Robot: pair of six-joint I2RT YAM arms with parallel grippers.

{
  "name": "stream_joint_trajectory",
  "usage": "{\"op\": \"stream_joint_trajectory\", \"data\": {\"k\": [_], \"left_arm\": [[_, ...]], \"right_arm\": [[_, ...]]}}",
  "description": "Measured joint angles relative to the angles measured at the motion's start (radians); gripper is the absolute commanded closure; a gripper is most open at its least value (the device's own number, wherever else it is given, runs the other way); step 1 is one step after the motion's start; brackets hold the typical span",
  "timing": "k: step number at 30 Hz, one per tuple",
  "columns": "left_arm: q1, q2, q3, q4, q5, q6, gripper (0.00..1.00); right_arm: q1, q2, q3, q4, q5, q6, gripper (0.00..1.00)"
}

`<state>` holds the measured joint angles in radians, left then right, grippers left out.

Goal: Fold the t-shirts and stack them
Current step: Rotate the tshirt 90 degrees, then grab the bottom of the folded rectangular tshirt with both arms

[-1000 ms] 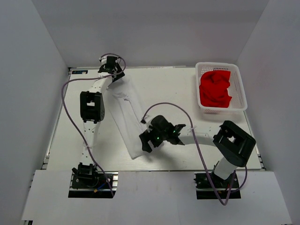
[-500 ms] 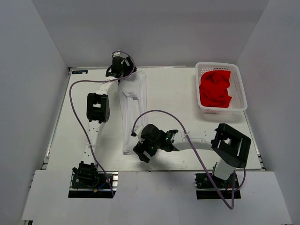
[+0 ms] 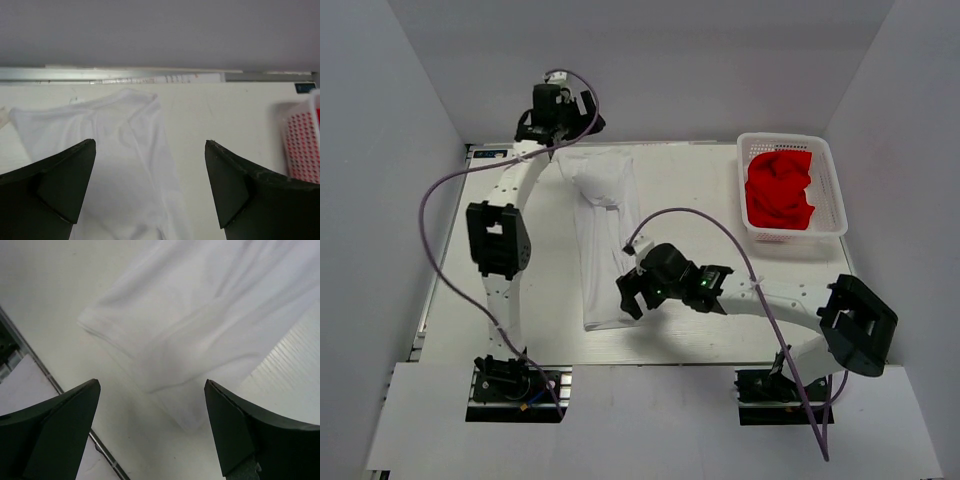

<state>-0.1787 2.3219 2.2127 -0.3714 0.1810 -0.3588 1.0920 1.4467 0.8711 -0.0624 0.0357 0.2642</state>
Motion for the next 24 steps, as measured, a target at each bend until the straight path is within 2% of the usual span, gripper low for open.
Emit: {"op": "stream_joint_trajectory", "data": {"k": [3,7,11,15,19,21,24], "left_arm": [[0.0,-0.28,-0.245,-0.011,-0.005,0.001,0.0],[-0.002,-0.681,-0.76,0.065,0.017,-0.061,0.0],[-0.018,-0.867,-1.142,0.043,0.016,-0.164,0.03],[-0.06,-0.921,-1.353,-0.057,-0.006,-0.253,0.04],[-0.101,-1.089,-1.533,-0.175,-0.018,-0.326,0.06],[-0.119,-1.166,-1.596,-0.211,-0.002,-0.35,0.09],[-0.148,-1.192,-1.649,-0.234,0.026,-0.379,0.14]], "right_arm": [[-0.067,-0.023,-0.058,0.009,0.002,0.052,0.1],[-0.157,-0.1,-0.154,-0.001,-0.024,0.096,0.1],[-0.179,-0.13,-0.189,-0.01,-0.089,0.118,0.14],[-0.182,-0.114,-0.219,-0.011,-0.169,0.134,0.2],[-0.182,-0.062,-0.219,-0.005,-0.232,0.146,0.23],[-0.182,-0.037,-0.219,0.004,-0.252,0.157,0.25],[-0.182,-0.013,-0.22,0.012,-0.256,0.175,0.32]]}}
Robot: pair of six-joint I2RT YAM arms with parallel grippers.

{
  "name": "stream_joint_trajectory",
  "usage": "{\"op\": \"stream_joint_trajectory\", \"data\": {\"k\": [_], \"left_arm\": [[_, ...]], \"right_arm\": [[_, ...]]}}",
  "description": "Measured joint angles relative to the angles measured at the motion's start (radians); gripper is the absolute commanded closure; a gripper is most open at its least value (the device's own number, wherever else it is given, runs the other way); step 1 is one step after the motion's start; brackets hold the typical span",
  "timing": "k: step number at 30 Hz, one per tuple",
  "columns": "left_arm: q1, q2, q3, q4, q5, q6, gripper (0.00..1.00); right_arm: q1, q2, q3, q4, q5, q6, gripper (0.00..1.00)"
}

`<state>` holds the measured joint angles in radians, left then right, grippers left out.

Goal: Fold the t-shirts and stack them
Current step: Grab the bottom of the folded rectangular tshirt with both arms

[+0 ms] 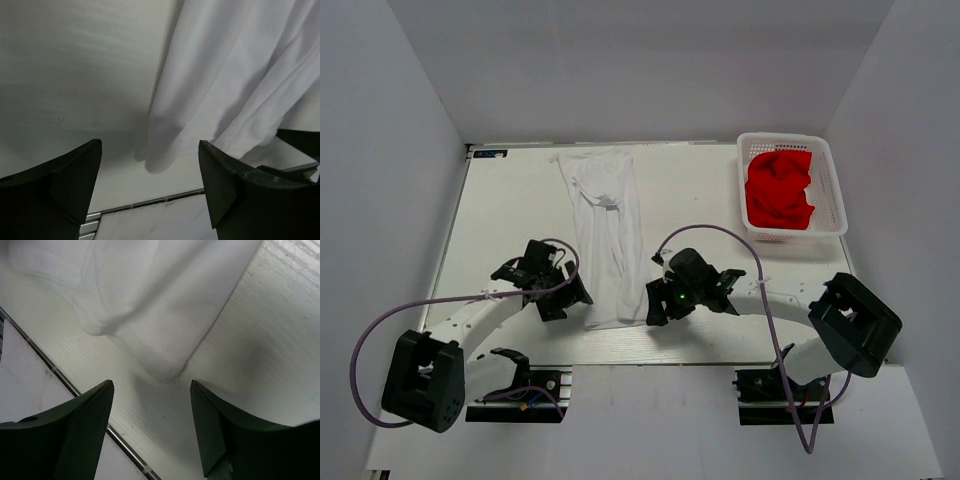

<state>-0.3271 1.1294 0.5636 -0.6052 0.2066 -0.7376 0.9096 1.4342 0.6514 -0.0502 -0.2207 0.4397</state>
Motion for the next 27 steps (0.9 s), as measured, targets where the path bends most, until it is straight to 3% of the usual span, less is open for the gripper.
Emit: {"op": "stream_joint_trajectory", "data": {"k": [3,10,14,15,17,18,27], "left_arm": [[-0.031,-0.001,-0.071,-0.003,0.034,-0.034,0.23],[-0.071,-0.051,-0.168,0.092,0.154,-0.1,0.41],[-0.087,-0.039,-0.187,0.117,0.167,-0.119,0.65],[-0.09,-0.031,-0.188,0.117,0.167,-0.121,0.79],[-0.096,-0.023,-0.193,0.115,0.157,-0.122,0.98],[-0.099,-0.021,-0.195,0.115,0.161,-0.127,1.0],[-0.131,-0.109,-0.198,-0.004,0.133,-0.163,1.0]], "right_arm": [[0.0,0.019,0.0,0.002,0.0,0.018,0.44],[-0.001,0.052,0.003,0.031,0.0,0.045,0.44],[-0.001,0.079,0.011,0.053,0.008,0.055,0.69],[-0.001,0.083,0.012,0.054,0.014,0.057,0.83],[-0.003,0.09,0.011,0.047,0.024,0.062,0.94],[-0.003,0.09,0.011,0.045,0.027,0.064,1.0],[0.011,-0.044,-0.042,-0.028,-0.003,0.048,1.0]]}}
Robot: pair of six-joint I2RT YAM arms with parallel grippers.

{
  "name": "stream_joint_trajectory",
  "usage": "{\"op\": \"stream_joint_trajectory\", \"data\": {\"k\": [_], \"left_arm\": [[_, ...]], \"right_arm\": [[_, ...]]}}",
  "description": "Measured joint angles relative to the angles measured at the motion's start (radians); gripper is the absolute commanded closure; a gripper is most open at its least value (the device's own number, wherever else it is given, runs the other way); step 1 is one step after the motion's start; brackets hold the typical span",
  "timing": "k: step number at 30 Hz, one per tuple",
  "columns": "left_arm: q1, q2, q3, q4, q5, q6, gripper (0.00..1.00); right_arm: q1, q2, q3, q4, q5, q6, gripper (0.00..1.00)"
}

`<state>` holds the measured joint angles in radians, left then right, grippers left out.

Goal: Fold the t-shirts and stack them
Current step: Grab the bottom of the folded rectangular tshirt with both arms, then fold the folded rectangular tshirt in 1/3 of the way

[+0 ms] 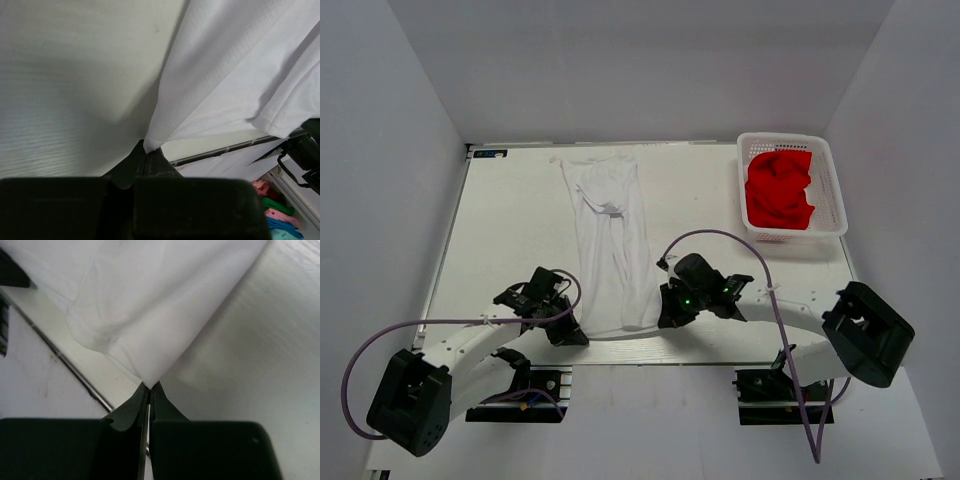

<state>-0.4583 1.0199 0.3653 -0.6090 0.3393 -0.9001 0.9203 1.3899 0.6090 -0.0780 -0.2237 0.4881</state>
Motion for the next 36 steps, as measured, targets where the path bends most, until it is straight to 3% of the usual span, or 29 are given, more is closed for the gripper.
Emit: {"op": "stream_joint_trajectory", "data": {"k": [5,11,20,27,36], "left_arm": [[-0.016,-0.082,-0.032,-0.052,-0.006,-0.027,1.0],[-0.035,-0.069,-0.003,-0.061,-0.017,-0.024,1.0],[-0.034,0.061,0.274,0.026,-0.151,0.047,1.0],[-0.021,0.184,0.446,0.042,-0.345,0.053,1.0],[0.026,0.464,0.724,0.067,-0.477,0.105,1.0]], "right_arm": [[0.018,-0.047,-0.022,-0.005,-0.039,-0.006,1.0],[0.023,-0.015,-0.002,-0.026,-0.029,-0.026,1.0],[0.007,0.054,0.211,-0.056,0.171,-0.049,1.0],[-0.054,0.163,0.391,-0.08,0.345,-0.077,1.0],[-0.144,0.318,0.628,-0.1,0.383,-0.127,1.0]]}}
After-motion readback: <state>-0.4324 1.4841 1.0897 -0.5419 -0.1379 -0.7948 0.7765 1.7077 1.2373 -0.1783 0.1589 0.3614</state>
